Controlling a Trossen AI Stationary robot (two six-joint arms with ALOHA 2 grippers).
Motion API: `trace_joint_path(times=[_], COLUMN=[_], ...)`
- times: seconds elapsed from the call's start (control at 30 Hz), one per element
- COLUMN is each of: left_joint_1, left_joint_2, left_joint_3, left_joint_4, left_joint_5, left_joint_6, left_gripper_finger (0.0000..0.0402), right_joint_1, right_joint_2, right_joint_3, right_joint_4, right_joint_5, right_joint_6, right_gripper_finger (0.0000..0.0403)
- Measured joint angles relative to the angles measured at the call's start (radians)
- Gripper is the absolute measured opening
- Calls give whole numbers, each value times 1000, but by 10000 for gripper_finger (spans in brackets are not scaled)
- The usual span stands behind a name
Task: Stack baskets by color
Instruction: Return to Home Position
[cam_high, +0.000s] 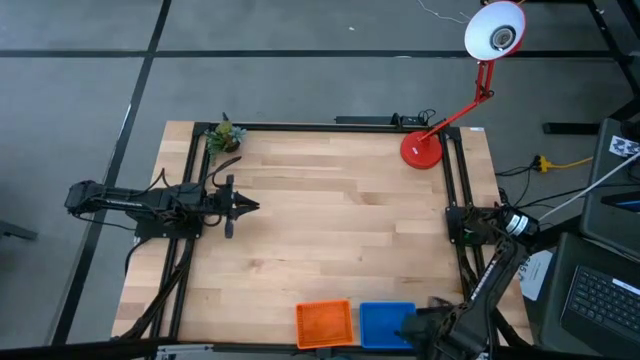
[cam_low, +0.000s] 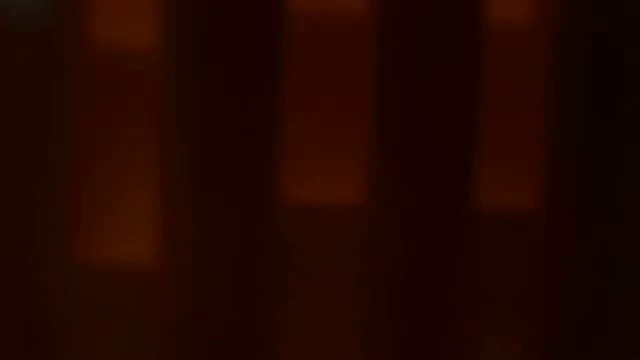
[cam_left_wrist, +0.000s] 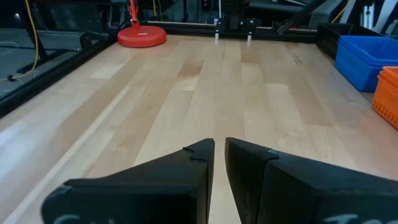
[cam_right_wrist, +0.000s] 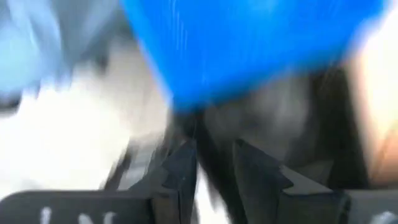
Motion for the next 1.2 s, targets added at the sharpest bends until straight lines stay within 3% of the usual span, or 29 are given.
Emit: trace_joint_path(times=[0.13, 0.23, 0.4, 0.5, 0.67, 0.77, 0.9, 0.97, 1.07, 1.2], left_joint_1=[0, 0, 0, 0, 0, 0, 0, 0, 0, 0], left_joint_2=[0, 0, 0, 0, 0, 0, 0, 0, 0, 0], left_joint_3=[0, 0, 0, 0, 0, 0, 0, 0, 0, 0], left_joint_4=[-1, 1, 1, 2, 10, 11, 10, 10, 11, 11], left_joint_5=[0, 0, -1, -1, -18, -17, -17, -16, -16, -14], left_joint_6=[-1, 50, 88, 88, 22, 24, 24, 24, 24, 24], left_gripper_finger=[31, 31, 31, 31, 31, 31, 31, 31, 31, 31], right_joint_1=[12, 30, 19, -19, -114, -181, -303, -375, -453, -499], right_joint_2=[-6, -35, -108, -135, -140, -168, -250, -296, -384, -560], right_joint_3=[0, 0, -12, -85, -275, -408, -597, -686, -777, -847], right_joint_4=[-77, -154, -150, -49, 267, 556, 1092, 1269, 1336, 1339], right_joint_5=[419, 642, 929, 977, 871, 785, 482, 309, 179, 171], right_joint_6=[-71, -87, -226, -303, -410, -545, -904, -1017, -1096, -1228], right_gripper_finger=[106, 106, 106, 106, 106, 106, 106, 106, 106, 106])
